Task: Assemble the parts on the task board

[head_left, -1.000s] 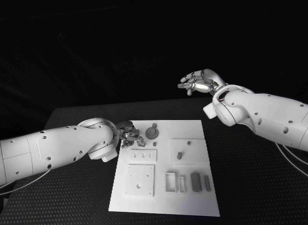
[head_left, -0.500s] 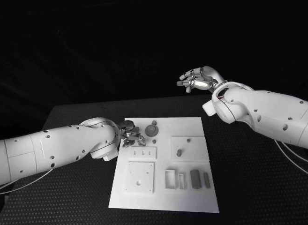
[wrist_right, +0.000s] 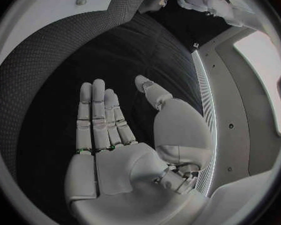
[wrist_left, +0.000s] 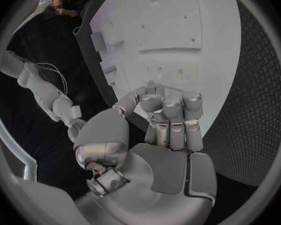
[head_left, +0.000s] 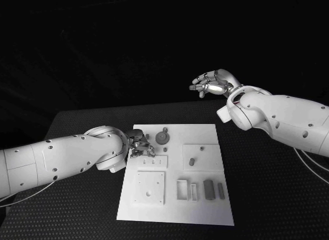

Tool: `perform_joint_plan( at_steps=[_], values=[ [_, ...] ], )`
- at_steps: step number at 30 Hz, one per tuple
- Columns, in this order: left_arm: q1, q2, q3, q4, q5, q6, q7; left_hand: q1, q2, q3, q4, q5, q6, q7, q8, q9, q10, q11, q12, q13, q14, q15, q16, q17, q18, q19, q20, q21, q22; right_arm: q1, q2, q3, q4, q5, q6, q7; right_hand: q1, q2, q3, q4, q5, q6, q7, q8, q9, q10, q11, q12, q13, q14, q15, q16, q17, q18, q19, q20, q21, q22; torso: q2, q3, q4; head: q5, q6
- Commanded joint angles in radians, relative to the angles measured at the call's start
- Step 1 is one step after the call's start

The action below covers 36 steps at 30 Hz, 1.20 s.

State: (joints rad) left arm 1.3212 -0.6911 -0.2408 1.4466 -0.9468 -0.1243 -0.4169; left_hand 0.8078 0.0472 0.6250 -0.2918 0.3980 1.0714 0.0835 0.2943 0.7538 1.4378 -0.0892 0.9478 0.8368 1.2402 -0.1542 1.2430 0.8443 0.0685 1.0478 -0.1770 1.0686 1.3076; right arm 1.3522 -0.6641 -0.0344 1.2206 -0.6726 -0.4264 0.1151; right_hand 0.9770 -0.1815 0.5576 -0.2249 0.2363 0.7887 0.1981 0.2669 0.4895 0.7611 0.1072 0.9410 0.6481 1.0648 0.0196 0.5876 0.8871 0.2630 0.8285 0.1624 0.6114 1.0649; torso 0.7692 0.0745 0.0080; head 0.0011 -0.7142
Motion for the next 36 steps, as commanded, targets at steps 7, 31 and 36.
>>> perform_joint_plan(
  at_steps=[7, 31, 36],
  values=[
    [-0.011, -0.001, 0.000, 0.008, -0.063, 0.009, 0.002, 0.000, 0.009, 0.008, 0.000, 0.012, 0.165, -0.093, 0.005, 0.016, -0.020, -0.032, 0.009, -0.002, 0.049, -0.059, 0.007, -0.002, 0.010, -0.008, -0.097, 0.009, 0.020, 0.000, 0.004, 0.001, -0.003, -0.002, 0.017, 0.006, 0.003, 0.008, 0.000, -0.004, 0.008, -0.003, 0.006, 0.004, -0.003, -0.007, 0.001, 0.006, -0.006, 0.002, 0.007, -0.009, 0.005, -0.001, -0.010, 0.001, -0.006, 0.003, 0.001, -0.0001, -0.0009, 0.003, -0.002],
    [-0.038, 0.004, 0.001, -0.002, -0.087, 0.006, 0.008, -0.016, 0.019, 0.010, 0.001, -0.006, 0.170, -0.095, 0.005, 0.017, -0.019, -0.034, 0.014, -0.010, 0.048, -0.060, 0.016, -0.009, 0.011, -0.010, -0.097, 0.015, 0.018, 0.000, 0.007, 0.000, -0.005, -0.002, 0.019, 0.005, 0.005, 0.011, 0.000, -0.005, 0.018, -0.002, 0.007, 0.007, -0.007, -0.012, 0.002, 0.014, -0.017, 0.003, 0.008, -0.021, 0.017, -0.001, -0.013, 0.003, -0.010, 0.007, 0.001, 0.0000, -0.0009, 0.002, -0.005],
    [-0.045, 0.008, 0.001, -0.005, -0.087, 0.010, 0.009, -0.017, 0.019, 0.010, 0.001, -0.008, 0.170, -0.095, 0.005, 0.017, -0.019, -0.034, 0.015, -0.011, 0.048, -0.060, 0.016, -0.010, 0.012, -0.010, -0.097, 0.015, 0.018, 0.000, 0.008, 0.000, -0.005, -0.002, 0.019, 0.005, 0.005, 0.012, 0.000, -0.005, 0.020, -0.002, 0.007, 0.007, -0.007, -0.013, 0.002, 0.015, -0.018, 0.003, 0.008, -0.023, 0.018, -0.001, -0.013, 0.003, -0.011, 0.007, 0.001, 0.0000, -0.0022, 0.002, -0.004]
  ],
)
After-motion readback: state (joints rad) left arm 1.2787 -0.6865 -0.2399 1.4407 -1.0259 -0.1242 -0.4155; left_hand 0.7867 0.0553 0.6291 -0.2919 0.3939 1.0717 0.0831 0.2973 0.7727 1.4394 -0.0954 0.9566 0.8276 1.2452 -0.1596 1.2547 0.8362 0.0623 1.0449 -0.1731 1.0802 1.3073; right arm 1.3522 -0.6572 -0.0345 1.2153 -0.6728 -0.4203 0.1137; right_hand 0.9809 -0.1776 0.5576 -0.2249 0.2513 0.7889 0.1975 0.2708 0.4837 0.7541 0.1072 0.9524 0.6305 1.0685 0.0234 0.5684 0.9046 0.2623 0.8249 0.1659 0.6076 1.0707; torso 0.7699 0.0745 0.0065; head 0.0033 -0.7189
